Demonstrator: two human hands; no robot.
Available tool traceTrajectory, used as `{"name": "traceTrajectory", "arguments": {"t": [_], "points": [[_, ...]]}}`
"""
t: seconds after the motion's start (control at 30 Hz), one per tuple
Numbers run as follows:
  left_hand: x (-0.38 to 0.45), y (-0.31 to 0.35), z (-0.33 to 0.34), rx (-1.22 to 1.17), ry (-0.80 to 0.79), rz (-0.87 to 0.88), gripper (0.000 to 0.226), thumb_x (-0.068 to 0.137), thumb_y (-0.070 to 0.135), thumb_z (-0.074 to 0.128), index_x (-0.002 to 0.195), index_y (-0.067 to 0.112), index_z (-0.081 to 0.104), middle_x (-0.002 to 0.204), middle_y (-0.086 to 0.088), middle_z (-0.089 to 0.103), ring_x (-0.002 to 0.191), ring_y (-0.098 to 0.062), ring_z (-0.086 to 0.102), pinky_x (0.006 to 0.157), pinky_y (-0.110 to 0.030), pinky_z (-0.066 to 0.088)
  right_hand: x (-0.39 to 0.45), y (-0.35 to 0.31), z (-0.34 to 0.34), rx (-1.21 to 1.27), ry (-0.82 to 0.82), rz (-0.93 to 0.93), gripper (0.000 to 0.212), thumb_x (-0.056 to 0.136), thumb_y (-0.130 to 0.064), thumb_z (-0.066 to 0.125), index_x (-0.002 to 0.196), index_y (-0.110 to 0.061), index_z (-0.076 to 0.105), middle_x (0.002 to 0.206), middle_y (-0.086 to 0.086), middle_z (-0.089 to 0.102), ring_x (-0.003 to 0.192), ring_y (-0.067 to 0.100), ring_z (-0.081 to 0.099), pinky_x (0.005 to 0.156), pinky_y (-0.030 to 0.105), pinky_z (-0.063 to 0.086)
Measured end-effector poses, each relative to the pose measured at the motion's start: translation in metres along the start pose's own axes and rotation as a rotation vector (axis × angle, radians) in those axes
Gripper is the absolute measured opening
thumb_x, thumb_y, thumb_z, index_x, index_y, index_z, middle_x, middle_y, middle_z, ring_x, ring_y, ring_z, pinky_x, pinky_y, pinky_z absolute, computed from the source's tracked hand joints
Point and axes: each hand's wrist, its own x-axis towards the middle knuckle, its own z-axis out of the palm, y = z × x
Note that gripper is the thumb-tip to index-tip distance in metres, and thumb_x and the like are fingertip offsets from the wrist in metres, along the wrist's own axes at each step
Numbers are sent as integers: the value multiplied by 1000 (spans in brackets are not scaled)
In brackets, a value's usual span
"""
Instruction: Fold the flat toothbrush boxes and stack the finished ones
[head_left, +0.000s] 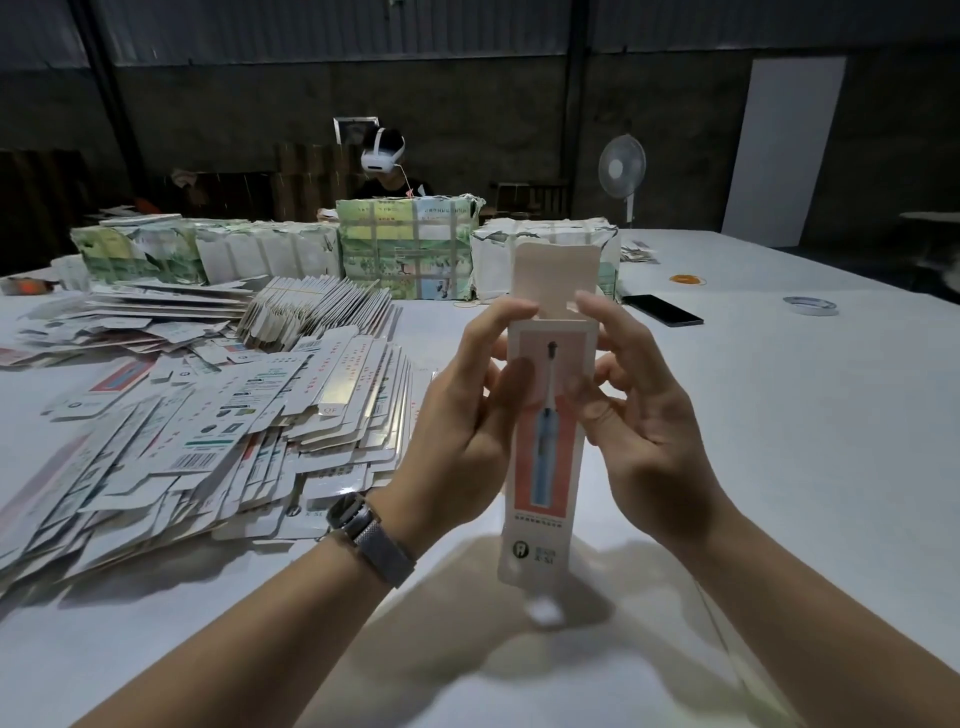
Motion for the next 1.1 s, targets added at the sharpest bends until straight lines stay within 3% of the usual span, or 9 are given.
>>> {"name": "traceTrajectory", "arguments": {"t": [0.17,0.27,0.37,0.5,0.67,0.83,0.87,0.97,1.1], "points": [[0,3,2,37,1,50,31,103,36,43,134,33,40,104,-12,60,80,-46,61,63,-60,54,-2,-5,-1,10,23,-31,43,94,-12,49,124,-43,49,111,-24,60,93,20,59,72,53,57],[-1,7,3,49,2,81,36,104,47,41,135,29,39,105,-13,60,82,-46,62,64,-60,54,1,-8,-2,-11,61,-78,34,96,-17,50,120,-40,50,112,-31,56,97,10,59,76,39,59],[-1,12,5,36,3,74,33,104,43,43,135,30,40,104,-8,61,85,-43,65,65,-59,57,3,-13,-4,-21,132,-121,27,95,-19,55,114,-37,58,124,-21,55,95,6,58,76,23,56],[-2,16,7,36,14,79,29,104,32,39,132,30,43,102,-13,63,87,-33,69,64,-54,58,3,-16,-6,58,167,-64,26,93,-19,59,113,-34,59,125,-15,58,89,12,60,73,27,59],[-2,14,5,8,5,44,29,102,34,41,131,31,43,105,-21,61,89,-40,67,64,-59,57,3,-18,-6,78,151,-80,28,91,-12,59,109,-34,59,122,-24,56,86,4,58,74,16,51],[-1,18,8,-101,20,10,33,99,33,46,128,48,49,112,-29,56,92,-48,63,69,-64,56,4,-20,-5,39,156,-128,31,92,-6,57,113,-28,57,122,-7,60,91,13,60,77,23,54],[-1,19,8,-132,28,-1,33,99,31,48,124,52,51,111,-30,55,90,-43,65,70,-59,58,3,-20,-4,34,161,-131,31,92,-6,57,114,-28,57,122,-8,60,92,13,60,76,26,56],[-3,15,9,-176,30,15,28,102,17,47,123,35,44,94,-16,59,70,-6,60,60,-15,48,3,-20,-4,5,178,-151,27,93,-10,59,114,-27,56,121,-9,60,91,9,60,76,23,55],[-1,17,7,-206,-4,-32,20,101,16,45,119,24,40,94,-21,60,69,-2,58,60,-10,43,3,-20,-4,7,175,-179,26,93,-12,60,112,-30,55,120,-11,59,90,10,60,75,25,56]]}}
